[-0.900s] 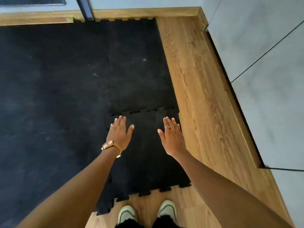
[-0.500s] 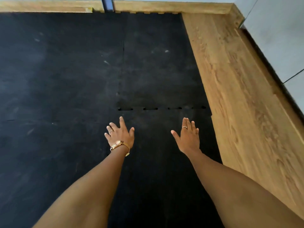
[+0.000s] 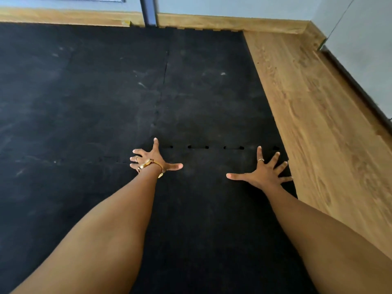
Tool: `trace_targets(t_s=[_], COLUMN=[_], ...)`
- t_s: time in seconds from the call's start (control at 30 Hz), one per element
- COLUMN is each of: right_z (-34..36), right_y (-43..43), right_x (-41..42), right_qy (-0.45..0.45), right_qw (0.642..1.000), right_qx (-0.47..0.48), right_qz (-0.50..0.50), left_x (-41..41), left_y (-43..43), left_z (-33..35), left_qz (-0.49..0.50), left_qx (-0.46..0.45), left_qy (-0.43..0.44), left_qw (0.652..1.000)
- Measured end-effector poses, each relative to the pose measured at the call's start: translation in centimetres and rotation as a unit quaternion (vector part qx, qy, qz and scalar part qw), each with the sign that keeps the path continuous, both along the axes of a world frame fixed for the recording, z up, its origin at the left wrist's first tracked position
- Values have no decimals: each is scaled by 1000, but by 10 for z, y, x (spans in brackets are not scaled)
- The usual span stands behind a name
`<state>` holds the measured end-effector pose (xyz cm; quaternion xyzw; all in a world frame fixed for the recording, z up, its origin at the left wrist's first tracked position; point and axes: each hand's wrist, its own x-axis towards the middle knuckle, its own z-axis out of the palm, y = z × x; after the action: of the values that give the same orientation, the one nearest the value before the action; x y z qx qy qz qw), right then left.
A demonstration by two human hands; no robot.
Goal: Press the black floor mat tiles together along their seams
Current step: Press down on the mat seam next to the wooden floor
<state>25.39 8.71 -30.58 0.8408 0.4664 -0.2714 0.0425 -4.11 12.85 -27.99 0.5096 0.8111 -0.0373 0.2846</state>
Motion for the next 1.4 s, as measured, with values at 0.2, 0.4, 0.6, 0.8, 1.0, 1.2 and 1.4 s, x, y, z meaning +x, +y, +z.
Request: trace_targets(t_s=[0.2, 0.4, 0.6, 0.8, 1.0, 1.2, 1.4], right_z=[4, 22, 25, 22, 26, 28, 27], right_y=[9, 27, 14, 1, -5, -17, -10], right_x=[4, -4, -6, -5, -4, -5, -8], right_qy=[-35, -27, -41, -39, -26, -17, -6], right_qw=[996, 983, 983, 987, 991, 993, 994], right_qx=[12, -13, -4, 1, -4, -20, -44], right_qz=[84, 179, 181, 155, 134, 111, 99], left_x=[0, -5, -9, -7, -2, 1, 2], left_y=[7, -13, -33, -46, -53, -54, -52], left_z=[-2, -6, -7, -12, -21, -20, -18], left_qz=[-65, -102, -116, -130, -134, -156, -150], left_qx=[8, 53, 47, 45, 49, 18, 22], left_qy=[46, 59, 67, 84, 96, 91, 81], left_qw=[997, 992, 990, 987, 985, 983, 985])
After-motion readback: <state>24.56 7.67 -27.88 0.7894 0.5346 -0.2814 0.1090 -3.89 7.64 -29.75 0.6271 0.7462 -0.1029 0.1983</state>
